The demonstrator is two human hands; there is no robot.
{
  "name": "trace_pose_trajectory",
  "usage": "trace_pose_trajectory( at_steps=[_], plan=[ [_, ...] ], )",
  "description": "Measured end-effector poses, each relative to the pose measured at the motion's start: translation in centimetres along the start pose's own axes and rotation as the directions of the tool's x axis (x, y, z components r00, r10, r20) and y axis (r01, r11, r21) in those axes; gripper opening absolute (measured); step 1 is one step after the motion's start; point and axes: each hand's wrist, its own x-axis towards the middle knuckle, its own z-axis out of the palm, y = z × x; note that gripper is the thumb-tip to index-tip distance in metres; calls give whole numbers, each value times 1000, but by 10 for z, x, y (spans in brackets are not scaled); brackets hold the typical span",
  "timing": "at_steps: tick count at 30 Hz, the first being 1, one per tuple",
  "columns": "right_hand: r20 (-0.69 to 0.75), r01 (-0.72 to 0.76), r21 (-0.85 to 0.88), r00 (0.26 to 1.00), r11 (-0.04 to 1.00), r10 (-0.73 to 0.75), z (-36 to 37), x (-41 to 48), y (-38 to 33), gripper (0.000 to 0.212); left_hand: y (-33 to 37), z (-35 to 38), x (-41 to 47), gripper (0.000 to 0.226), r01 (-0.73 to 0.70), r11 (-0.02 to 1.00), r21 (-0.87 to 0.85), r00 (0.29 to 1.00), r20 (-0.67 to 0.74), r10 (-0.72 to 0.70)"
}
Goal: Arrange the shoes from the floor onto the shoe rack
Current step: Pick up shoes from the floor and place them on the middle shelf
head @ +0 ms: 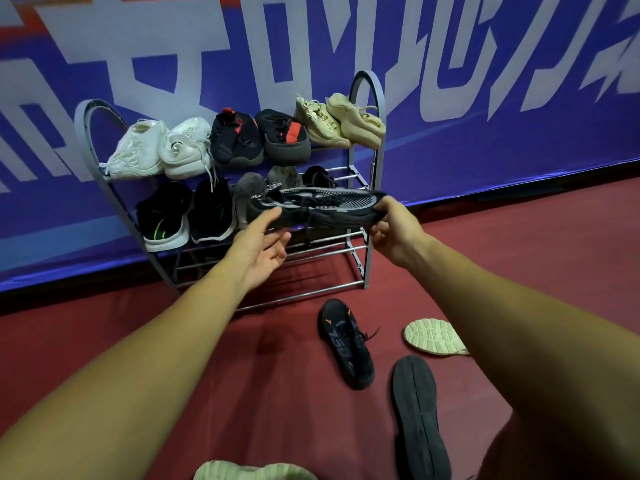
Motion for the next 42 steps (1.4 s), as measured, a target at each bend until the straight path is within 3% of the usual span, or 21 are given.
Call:
trace_pose_trajectory(
  at_steps=[2, 5, 10, 12, 14, 16, 19, 24, 30, 36, 40, 42],
  plan=[
    [134, -82, -72, 987, 994, 91, 4, -4, 4, 13, -1, 9, 1, 28, 5, 1000, -10, 999, -37, -5],
    [216, -149, -195, 957, 969, 191, 3, -10, 7, 14, -4, 6, 7, 31, -23, 1000, 11, 991, -133, 24],
    [191, -165, -291, 955, 942, 226, -9, -12, 1, 37, 5, 5, 15, 17, -109, 992, 57, 982, -147, 117],
    [202, -119, -306, 961, 945, 187, -8, -12, 4, 28, 5, 5, 14, 10, -65, 992, 108, 993, -93, 75],
    [213, -101, -277, 963, 956, 164, -8, -12, 7, 5, -2, 2, 13, 9, 23, 984, 179, 997, -72, -10],
    [218, -100, -256, 963, 962, 158, -8, -12, 11, 18, -9, 0, 14, 7, 54, 987, 149, 997, -69, -44],
    [191, -155, -215, 961, 964, 197, -9, -16, 9, 16, -9, 6, 18, 23, -11, 996, 84, 999, -51, 15],
    [174, -215, -129, 956, 968, 236, -6, -14, 5, 20, -8, 30, 15, 33, -20, 982, 186, 998, 61, 9],
    [200, -211, -58, 955, 976, 218, 4, -13, 7, 10, -27, 58, 29, 66, -53, 983, 176, 997, -53, 63],
    [225, -216, -56, 948, 975, 223, -3, -5, 6, 13, -27, 70, 48, 74, -174, 947, 271, 980, -45, 193],
    [162, -173, -50, 970, 984, 179, -9, 11, 3, 22, -22, 77, 59, 85, -221, 919, 326, 974, 22, 226],
    [125, -120, 4, 985, 993, 119, -11, 19, -1, 21, -19, 82, 62, 75, -223, 916, 334, 975, 67, 213]
  ],
)
